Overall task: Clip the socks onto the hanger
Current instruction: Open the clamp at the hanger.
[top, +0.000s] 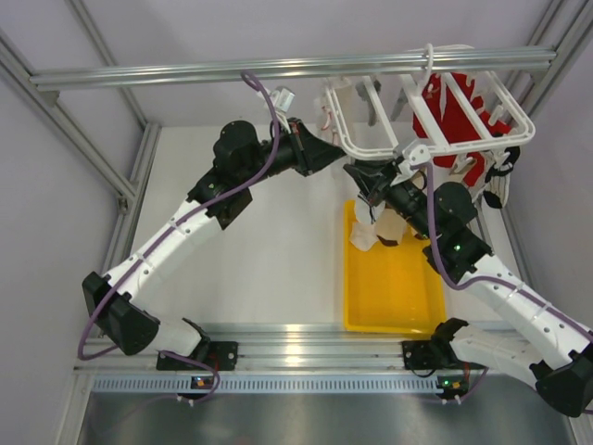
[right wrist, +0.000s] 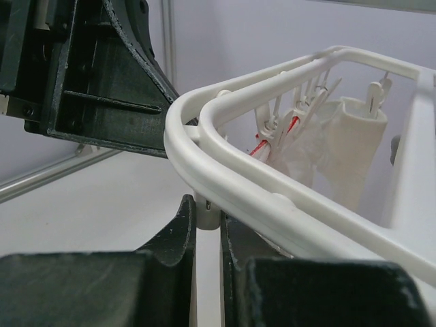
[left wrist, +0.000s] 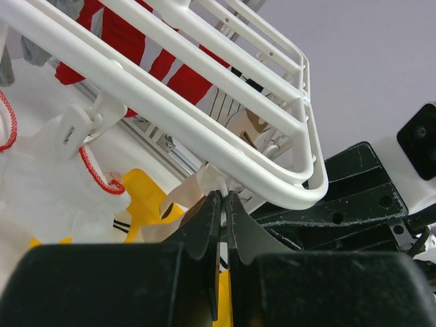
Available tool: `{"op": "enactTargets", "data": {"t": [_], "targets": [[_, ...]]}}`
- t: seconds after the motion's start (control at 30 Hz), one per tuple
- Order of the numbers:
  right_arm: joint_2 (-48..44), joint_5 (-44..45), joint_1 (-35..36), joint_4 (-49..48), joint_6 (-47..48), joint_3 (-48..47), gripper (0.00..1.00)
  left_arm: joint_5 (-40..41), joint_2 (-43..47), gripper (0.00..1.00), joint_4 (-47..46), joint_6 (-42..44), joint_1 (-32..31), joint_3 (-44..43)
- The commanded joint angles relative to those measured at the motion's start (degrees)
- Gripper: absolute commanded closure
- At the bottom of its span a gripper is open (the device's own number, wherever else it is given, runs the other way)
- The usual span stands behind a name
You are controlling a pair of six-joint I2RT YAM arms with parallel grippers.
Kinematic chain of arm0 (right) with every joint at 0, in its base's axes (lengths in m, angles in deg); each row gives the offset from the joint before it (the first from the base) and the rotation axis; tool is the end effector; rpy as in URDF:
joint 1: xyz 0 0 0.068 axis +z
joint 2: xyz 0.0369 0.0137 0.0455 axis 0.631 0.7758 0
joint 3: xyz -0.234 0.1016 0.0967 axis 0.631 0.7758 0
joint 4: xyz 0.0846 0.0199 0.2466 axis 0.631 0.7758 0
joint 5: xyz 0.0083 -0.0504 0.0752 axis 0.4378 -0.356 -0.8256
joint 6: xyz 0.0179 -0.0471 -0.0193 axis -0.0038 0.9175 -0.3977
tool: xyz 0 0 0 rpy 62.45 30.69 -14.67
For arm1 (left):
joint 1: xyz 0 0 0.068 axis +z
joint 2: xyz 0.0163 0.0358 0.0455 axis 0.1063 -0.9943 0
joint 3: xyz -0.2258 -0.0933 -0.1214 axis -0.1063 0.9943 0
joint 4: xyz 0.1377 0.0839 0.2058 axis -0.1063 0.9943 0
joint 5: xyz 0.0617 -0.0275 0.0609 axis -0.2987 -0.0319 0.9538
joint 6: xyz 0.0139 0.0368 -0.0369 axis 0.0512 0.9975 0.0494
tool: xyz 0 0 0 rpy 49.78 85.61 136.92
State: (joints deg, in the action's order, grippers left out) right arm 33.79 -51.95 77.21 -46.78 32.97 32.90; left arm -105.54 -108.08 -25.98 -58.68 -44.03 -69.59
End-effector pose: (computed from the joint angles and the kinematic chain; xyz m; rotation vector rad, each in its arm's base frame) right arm 0.1729 0.1409 0.4066 -0.5626 1.2218 0.6024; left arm 0.2475 -0.2119 0.4536 0.3879 1.6121 -1.3641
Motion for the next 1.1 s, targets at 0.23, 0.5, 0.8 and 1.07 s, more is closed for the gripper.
{"op": "enactTargets", "data": {"t": [0.23, 0.5, 0.8, 1.07], "targets": [[-0.88, -0.09, 0.32, -5.46, 3.34, -1.81, 1.0, -1.62, 4.15, 0.6, -0.79, 2.2, -1.0, 1.83], [-1.85, -0.61, 0.41, -5.99, 5.89, 0.39, 1.0, -1.26, 6.96, 0.4, -0.79, 9.23, -0.83, 4.91], [-2.73, -1.67, 0.59, -6.61, 8.35, 1.89, 1.0, -4.16, 4.77, 0.34, -5.62, 13.54, -1.0, 3.6], [-2.55, -0.01, 1.38, -6.17, 10.11, 1.88, 1.0, -0.83, 2.13, 0.29, -6.16, 16.7, -2.41, 0.87]]}}
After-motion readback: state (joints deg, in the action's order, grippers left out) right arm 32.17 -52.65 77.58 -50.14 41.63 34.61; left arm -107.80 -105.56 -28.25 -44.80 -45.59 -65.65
